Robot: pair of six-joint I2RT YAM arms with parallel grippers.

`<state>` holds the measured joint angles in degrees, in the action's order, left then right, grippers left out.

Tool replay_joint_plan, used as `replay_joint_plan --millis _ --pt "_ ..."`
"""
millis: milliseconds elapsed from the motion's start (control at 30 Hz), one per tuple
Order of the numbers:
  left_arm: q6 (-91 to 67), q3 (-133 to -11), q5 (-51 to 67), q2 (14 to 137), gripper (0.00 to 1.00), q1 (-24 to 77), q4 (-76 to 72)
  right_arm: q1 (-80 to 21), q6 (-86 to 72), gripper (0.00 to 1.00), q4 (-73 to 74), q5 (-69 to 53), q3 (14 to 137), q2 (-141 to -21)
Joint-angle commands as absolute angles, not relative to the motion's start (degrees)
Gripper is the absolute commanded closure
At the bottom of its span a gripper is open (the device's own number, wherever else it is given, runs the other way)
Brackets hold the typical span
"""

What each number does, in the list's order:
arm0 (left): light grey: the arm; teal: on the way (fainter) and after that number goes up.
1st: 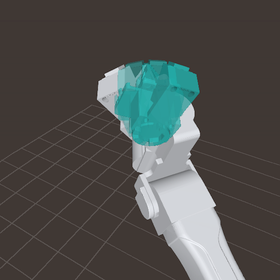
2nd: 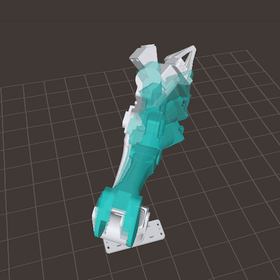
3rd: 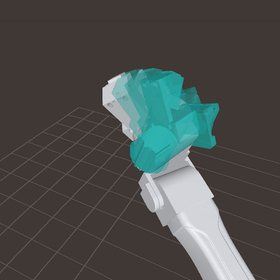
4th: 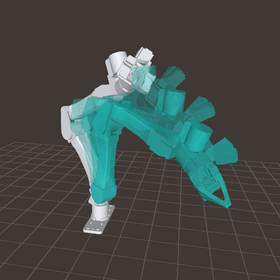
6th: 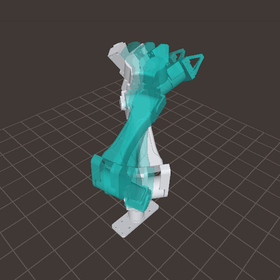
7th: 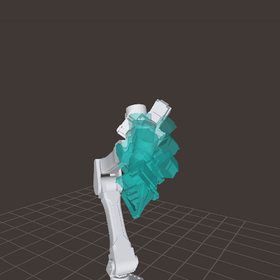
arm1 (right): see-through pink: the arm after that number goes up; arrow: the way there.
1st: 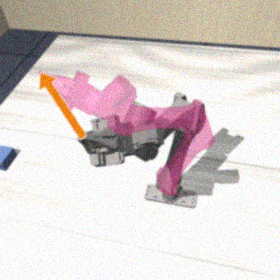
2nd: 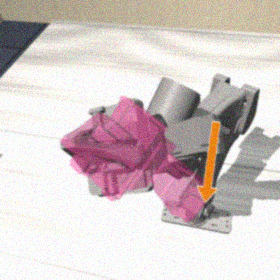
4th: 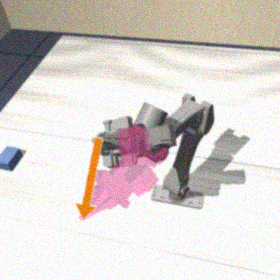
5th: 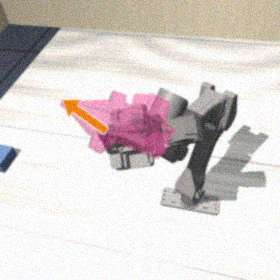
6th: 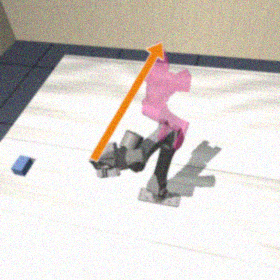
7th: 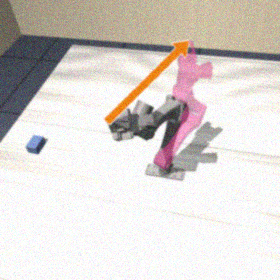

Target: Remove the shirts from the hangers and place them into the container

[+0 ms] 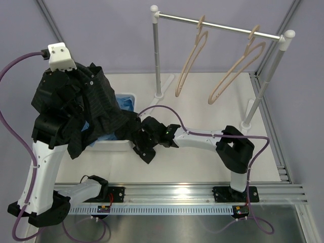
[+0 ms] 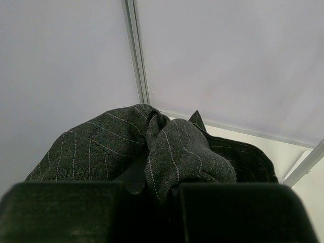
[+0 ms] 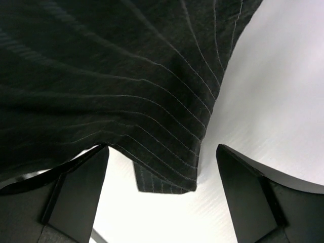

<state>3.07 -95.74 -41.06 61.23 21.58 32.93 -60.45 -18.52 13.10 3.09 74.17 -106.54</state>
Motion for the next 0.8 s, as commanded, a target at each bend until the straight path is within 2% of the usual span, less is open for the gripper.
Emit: replay_joint_plan --millis 0,100,233,333,367,467,667,767 --pt "1.50 -95.80 -38.59 60.21 0.93 21.18 31.38 -60.64 -22.40 0.05 12.04 9.82 77.07 -111.34" --pt "1.41 -95.63 -37.97 59.59 0.91 21.09 31.46 -60.64 -25.73 0.06 13.62 13.87 77.70 -113.81" --pt "1.49 -95.54 -37.88 58.97 0.89 21.01 31.46 -60.64 -27.86 0.13 14.94 17.40 78.13 -116.01" --pt "1.32 -95.10 -37.44 58.45 0.88 21.09 31.29 -60.73 -28.56 0.29 15.21 19.42 77.70 -116.63" --pt "1.32 -94.84 -37.35 58.36 0.87 21.01 31.12 -60.73 -28.65 0.40 14.42 19.68 77.17 -116.46" --pt "0.97 -94.48 -37.09 58.27 0.86 21.00 31.20 -60.91 -28.74 0.54 12.83 20.65 75.33 -115.14" --pt "0.26 -92.11 -37.09 58.18 0.85 21.00 30.76 -61.52 -28.83 0.99 13.36 22.85 74.88 -113.03" --pt "0.26 -91.06 -37.79 58.09 0.85 21.01 31.11 -61.87 -28.83 1.00 14.85 24.69 74.88 -111.11"
